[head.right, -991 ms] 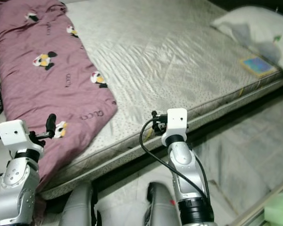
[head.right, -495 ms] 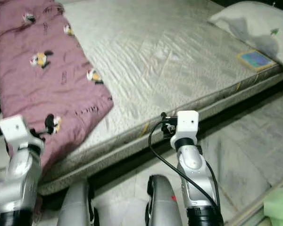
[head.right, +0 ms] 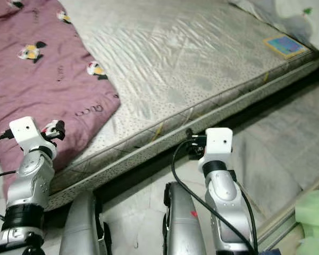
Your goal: Clean up the room
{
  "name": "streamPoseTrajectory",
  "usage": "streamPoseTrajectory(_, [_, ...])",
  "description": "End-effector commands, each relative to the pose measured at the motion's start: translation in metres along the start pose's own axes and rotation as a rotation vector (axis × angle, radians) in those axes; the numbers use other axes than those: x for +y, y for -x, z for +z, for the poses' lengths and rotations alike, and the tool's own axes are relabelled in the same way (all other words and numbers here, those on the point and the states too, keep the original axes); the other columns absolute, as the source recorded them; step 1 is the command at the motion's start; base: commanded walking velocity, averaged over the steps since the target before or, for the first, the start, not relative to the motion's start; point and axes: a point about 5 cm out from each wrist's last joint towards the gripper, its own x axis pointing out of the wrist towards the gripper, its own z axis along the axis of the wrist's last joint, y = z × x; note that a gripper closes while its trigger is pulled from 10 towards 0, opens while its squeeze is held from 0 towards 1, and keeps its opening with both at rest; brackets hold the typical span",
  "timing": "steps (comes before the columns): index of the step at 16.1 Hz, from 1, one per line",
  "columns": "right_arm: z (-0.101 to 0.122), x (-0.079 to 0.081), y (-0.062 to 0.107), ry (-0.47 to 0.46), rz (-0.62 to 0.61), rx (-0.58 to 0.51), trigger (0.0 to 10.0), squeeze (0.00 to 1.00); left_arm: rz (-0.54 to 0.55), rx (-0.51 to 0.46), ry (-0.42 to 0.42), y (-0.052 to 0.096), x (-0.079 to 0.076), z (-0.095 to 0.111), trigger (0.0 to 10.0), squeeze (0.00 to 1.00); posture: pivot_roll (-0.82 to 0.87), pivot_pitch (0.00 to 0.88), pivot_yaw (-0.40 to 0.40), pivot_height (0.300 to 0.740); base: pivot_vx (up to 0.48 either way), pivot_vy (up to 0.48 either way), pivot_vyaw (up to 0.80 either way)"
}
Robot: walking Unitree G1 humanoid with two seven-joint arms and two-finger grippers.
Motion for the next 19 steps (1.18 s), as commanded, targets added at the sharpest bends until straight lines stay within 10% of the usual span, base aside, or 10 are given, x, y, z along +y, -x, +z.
streamPoseTrajectory(1, [-0.002, -0.003, 0.006, 0.002, -0.006, 0.034, 10.0, 0.0, 0.006, 0.029, -0.016, -0.002, 0.003, -0.007, 10.0, 0.0, -0.14, 0.231, -0.001, 0.537, 0.0, 0.0, 0.0])
streamPoseTrajectory(12, [-0.009, -0.012, 0.008, -0.005, -0.042, 0.114, 10.0, 0.0, -0.097, 0.209, -0.235, -0.006, -0.026, -0.049, 10.0, 0.0, -0.16, 0.211, -0.001, 0.537, 0.0, 0.0, 0.0])
streamPoseTrajectory(19, [-0.011, -0.009, -0.004, -0.006, -0.025, 0.12, 10.0, 0.0, -0.76, 0.074, -0.906, 0.039, -0.086, -0.087, 10.0, 0.0, -0.14, 0.174, -0.021, 0.537, 0.0, 0.0, 0.0])
